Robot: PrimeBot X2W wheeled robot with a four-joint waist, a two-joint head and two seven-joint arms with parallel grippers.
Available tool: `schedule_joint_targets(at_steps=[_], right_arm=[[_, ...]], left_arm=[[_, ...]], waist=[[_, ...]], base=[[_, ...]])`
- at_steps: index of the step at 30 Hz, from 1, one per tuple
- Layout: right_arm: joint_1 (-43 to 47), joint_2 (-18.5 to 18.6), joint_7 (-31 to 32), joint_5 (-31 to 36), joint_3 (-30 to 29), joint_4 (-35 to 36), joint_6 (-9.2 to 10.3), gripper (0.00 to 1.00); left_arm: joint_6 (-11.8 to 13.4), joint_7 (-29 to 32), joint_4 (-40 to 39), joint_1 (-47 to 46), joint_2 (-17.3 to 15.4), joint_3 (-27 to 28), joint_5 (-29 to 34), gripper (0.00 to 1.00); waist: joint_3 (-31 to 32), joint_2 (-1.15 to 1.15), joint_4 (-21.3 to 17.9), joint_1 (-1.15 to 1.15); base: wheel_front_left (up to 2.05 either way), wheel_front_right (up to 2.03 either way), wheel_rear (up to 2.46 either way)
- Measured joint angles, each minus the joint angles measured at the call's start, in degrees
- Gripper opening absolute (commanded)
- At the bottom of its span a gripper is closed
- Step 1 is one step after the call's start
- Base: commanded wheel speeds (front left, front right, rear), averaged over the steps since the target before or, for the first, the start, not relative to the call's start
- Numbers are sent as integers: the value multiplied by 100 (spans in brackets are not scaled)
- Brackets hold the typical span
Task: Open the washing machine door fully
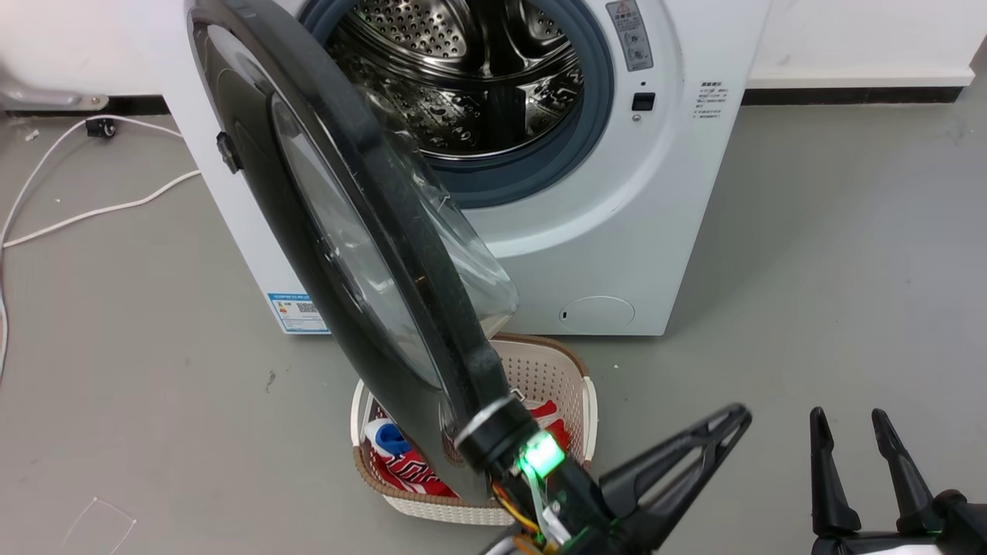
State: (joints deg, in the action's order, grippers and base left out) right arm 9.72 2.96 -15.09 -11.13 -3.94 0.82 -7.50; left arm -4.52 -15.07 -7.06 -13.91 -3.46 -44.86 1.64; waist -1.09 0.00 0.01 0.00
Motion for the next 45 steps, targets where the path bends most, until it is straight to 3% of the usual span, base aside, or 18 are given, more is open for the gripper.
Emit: schedule_joint_targets(at_steps=[10,19,29,45], right_arm=[[-52,0,0,8,-16,-4,0,100],[-171,-1,0,16,-12,-69,0,100],[-237,-1,0,13,-33,-151,0,100],[-26,-1,0,11,47,-250,0,100]], left_arm=[[93,0,575,451,-277,-75,-207,0],[301,0,978,510,-347,593,-559,0],[370,-1,1235,542,-386,1127,-694,0],[490,-21,1014,1084,-424,1444,-634,0]], waist=[[-166,0,101,0],[-307,0,108,0],[-336,0,176,0],[-78,0,977,0]], base=[[0,0,0],[0,0,0],[0,0,0],[0,0,0]])
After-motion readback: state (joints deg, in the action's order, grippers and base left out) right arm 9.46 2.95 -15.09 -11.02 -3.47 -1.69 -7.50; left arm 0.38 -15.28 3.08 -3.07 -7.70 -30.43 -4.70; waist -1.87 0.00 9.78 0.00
